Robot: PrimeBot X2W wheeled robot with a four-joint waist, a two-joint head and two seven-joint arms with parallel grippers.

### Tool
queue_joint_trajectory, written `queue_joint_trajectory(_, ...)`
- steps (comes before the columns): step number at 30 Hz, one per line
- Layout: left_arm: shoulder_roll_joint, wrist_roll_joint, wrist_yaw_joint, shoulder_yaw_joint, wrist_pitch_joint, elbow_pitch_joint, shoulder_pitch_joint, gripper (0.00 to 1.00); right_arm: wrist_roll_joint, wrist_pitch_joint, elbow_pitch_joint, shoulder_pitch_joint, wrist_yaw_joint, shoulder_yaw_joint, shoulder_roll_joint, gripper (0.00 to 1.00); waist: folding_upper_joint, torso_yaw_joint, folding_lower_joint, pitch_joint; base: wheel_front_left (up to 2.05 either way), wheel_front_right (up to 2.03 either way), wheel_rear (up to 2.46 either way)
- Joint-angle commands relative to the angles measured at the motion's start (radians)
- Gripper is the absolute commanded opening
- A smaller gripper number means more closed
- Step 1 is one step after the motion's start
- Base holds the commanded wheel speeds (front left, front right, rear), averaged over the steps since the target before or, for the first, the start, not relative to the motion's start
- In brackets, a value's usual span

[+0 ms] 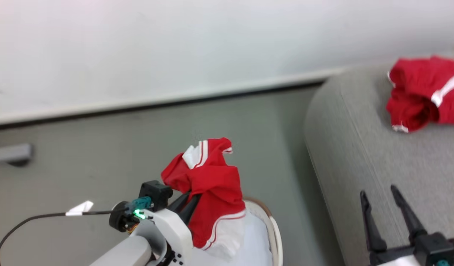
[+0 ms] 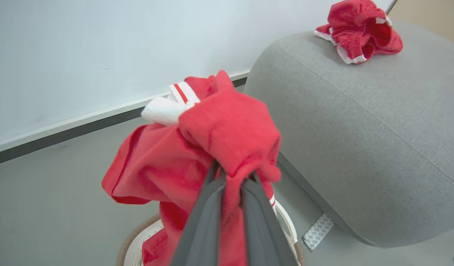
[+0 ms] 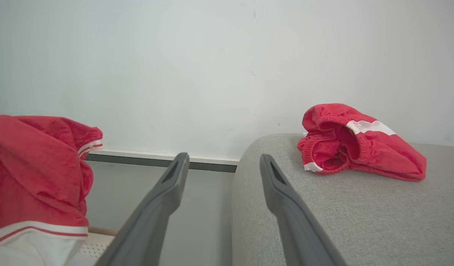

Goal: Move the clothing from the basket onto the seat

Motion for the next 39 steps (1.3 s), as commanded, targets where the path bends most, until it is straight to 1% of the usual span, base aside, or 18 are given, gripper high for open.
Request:
queue_joint_trajectory(1,0.016,-0.008,0.018,0.005,0.009,-0.048,0.028,0.00,-0.005,0.001,0.011,0.032,-0.003,0.004,-0.001,1.00,0.0000,0.064,0.0004,-0.111,0.00,0.00,0.00)
queue_joint_trajectory(5,0.050,-0.019,0.073,0.018,0.037,-0.180,0.061,0.00,-0.007,0.001,0.031,0.074,-0.003,0.029,-0.003,1.00,0.0000,0.074,0.0004,-0.174,0.00,0.00,0.00)
queue_joint_trajectory(7,0.070,-0.023,0.101,0.022,0.057,-0.248,0.075,0.00,0.001,0.001,0.033,0.087,-0.003,0.038,-0.007,1.00,0.0000,0.074,0.0004,-0.187,0.00,0.00,0.00)
queue_joint_trajectory(12,0.125,-0.028,0.154,0.034,0.098,-0.381,0.104,0.00,0.023,0.001,0.034,0.112,-0.003,0.056,-0.019,1.00,0.0000,0.070,0.0004,-0.215,0.00,0.00,0.00)
queue_joint_trajectory(18,0.184,-0.037,0.206,0.054,0.124,-0.488,0.137,0.00,0.039,0.001,0.018,0.132,-0.003,0.076,-0.027,1.00,0.0000,0.047,0.0004,-0.233,0.00,0.00,0.00)
queue_joint_trajectory(21,0.208,-0.039,0.225,0.066,0.129,-0.525,0.147,0.00,0.046,0.001,0.000,0.133,-0.003,0.094,-0.035,1.00,0.0000,0.033,0.0004,-0.233,0.00,0.00,0.00)
queue_joint_trajectory(24,0.219,-0.042,0.234,0.073,0.132,-0.546,0.150,0.00,0.057,0.001,-0.014,0.133,-0.003,0.110,-0.045,1.00,0.0000,0.024,0.0004,-0.232,0.00,0.00,0.00)
queue_joint_trajectory(25,0.224,-0.042,0.239,0.077,0.133,-0.559,0.152,0.00,0.066,0.001,-0.019,0.133,-0.003,0.128,-0.054,1.00,0.0000,0.019,0.0004,-0.232,0.00,0.00,0.00)
queue_joint_trajectory(27,0.235,-0.043,0.244,0.080,0.135,-0.579,0.153,0.00,0.085,0.001,-0.032,0.129,-0.003,0.174,-0.093,1.00,0.0000,0.011,0.0004,-0.229,0.00,0.00,0.00)
queue_joint_trajectory(32,0.250,-0.035,0.253,0.081,0.146,-0.627,0.144,0.00,0.161,0.001,-0.074,0.090,-0.003,0.305,-0.218,1.00,0.0000,-0.005,0.0004,-0.222,0.00,0.00,0.00)
queue_joint_trajectory(35,0.249,-0.030,0.253,0.077,0.152,-0.648,0.137,0.00,0.208,0.023,-0.099,0.053,-0.003,0.389,-0.290,1.00,0.0000,-0.010,0.0004,-0.219,0.00,0.00,0.00)
queue_joint_trajectory(39,0.235,-0.021,0.249,0.068,0.160,-0.673,0.122,0.00,0.273,0.065,-0.113,-0.022,-0.003,0.506,-0.345,1.00,0.0000,-0.012,0.0004,-0.214,0.00,0.00,0.00)
